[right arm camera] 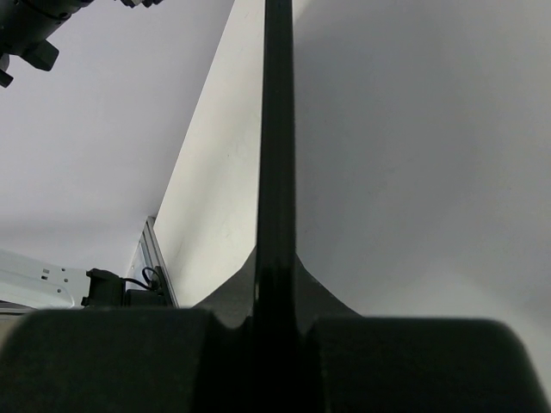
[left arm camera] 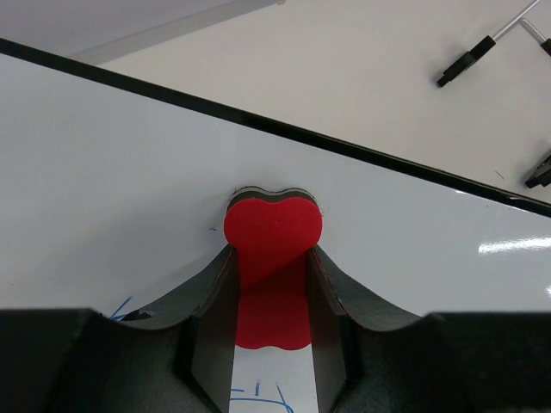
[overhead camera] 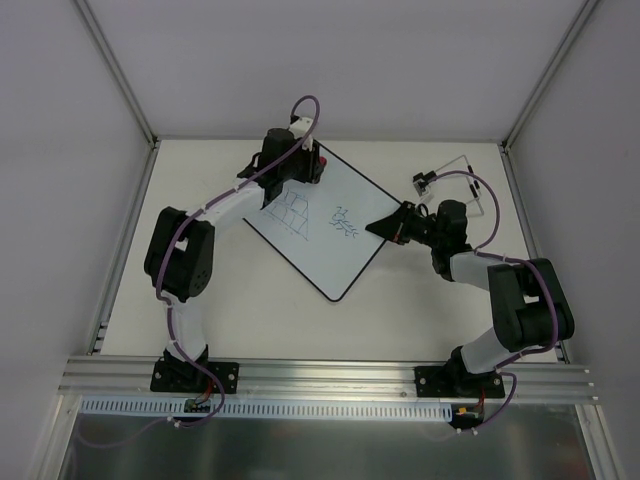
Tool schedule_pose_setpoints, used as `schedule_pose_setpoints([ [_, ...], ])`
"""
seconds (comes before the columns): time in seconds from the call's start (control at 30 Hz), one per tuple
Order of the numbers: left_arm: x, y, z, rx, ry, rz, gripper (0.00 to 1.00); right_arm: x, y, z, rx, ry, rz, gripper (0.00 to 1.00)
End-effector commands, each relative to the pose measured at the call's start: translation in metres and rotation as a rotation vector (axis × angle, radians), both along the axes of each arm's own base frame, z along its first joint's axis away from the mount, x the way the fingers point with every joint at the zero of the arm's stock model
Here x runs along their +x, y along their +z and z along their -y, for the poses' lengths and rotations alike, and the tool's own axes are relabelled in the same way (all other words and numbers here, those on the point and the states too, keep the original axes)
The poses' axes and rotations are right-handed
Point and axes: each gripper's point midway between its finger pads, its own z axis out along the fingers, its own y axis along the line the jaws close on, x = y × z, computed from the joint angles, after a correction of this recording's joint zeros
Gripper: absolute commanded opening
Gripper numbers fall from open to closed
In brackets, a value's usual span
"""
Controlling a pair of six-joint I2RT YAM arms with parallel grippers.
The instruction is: Erase the whiteboard
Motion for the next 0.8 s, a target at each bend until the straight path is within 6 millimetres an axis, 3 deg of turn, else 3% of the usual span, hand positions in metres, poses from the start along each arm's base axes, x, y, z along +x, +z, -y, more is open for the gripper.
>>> schedule_pose_setpoints([
  [0.0, -0.033, -0.031, 0.018, 0.002, -0.101, -0.122, 0.08, -0.038, 0.058, -0.029, 0.039, 0.286, 0.336, 0.0],
  [0.17, -0.01, -0.036, -0.02, 0.016, 0.066, -0.157, 0.07, -0.04, 0.057, -0.029, 0.036, 0.285, 0.337, 0.0],
  [0.3, 0.012, -0.043, -0.071, 0.008, 0.213, -0.191, 0.06, -0.04, 0.057, -0.028, 0.034, 0.284, 0.34, 0.0],
  [0.43, 0.017, -0.057, -0.107, -0.002, 0.287, -0.235, 0.06, -0.041, 0.058, -0.028, 0.032, 0.282, 0.346, 0.0],
  [0.6, 0.011, -0.075, -0.121, 0.025, 0.302, -0.268, 0.06, -0.039, 0.059, -0.028, 0.031, 0.276, 0.346, 0.0],
  [0.77, -0.003, -0.078, -0.112, -0.033, 0.283, -0.316, 0.06, -0.036, 0.059, -0.028, 0.03, 0.264, 0.347, 0.0],
])
